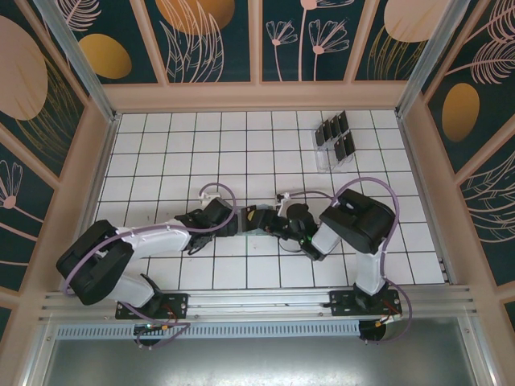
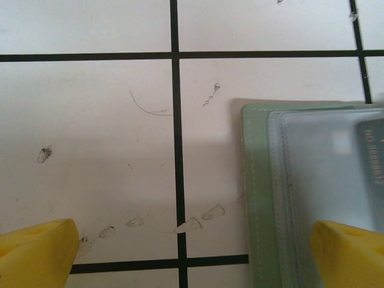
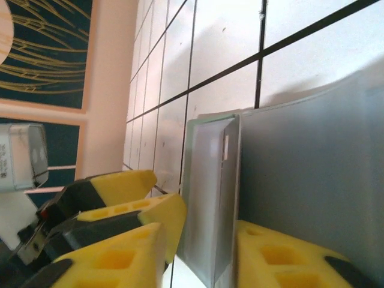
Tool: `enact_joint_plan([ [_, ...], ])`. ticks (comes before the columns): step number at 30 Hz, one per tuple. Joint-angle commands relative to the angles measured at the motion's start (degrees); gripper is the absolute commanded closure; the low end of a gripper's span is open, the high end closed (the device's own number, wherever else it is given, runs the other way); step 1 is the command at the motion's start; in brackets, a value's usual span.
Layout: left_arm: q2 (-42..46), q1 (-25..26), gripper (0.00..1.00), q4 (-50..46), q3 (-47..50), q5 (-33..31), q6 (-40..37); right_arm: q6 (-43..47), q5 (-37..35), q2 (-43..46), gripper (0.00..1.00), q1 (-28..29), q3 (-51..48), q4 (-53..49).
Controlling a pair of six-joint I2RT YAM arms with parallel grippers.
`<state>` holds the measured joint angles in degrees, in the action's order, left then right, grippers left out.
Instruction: Put the credit cards into the card holder
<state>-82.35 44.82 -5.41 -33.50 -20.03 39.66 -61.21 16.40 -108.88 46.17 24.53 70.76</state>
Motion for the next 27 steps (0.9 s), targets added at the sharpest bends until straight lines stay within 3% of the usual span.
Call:
enact_joint_plan([
  [1, 2.0, 0.1, 0.02, -2.6, -0.6, 0.2, 1.4, 4.5, -2.5, 2.8, 0.58, -0.5, 1.7, -15.3],
  [15, 8.6, -4.6, 0.01, -1.0, 2.1, 1.6, 0.0, 17.9, -13.0, 10.6, 0.49, 1.1, 20.1, -59.5],
  [21, 9.8, -4.6, 0.02, -1.4, 3.6, 2.4, -0.1, 21.4, -16.8, 11.5, 0.48, 1.2, 24.5, -68.1],
  [27, 9.4, -4.6, 0.01, -1.4, 5.3, 3.0, 0.1, 23.6, -16.8, 9.4, 0.48, 1.2, 26.9, -69.3],
])
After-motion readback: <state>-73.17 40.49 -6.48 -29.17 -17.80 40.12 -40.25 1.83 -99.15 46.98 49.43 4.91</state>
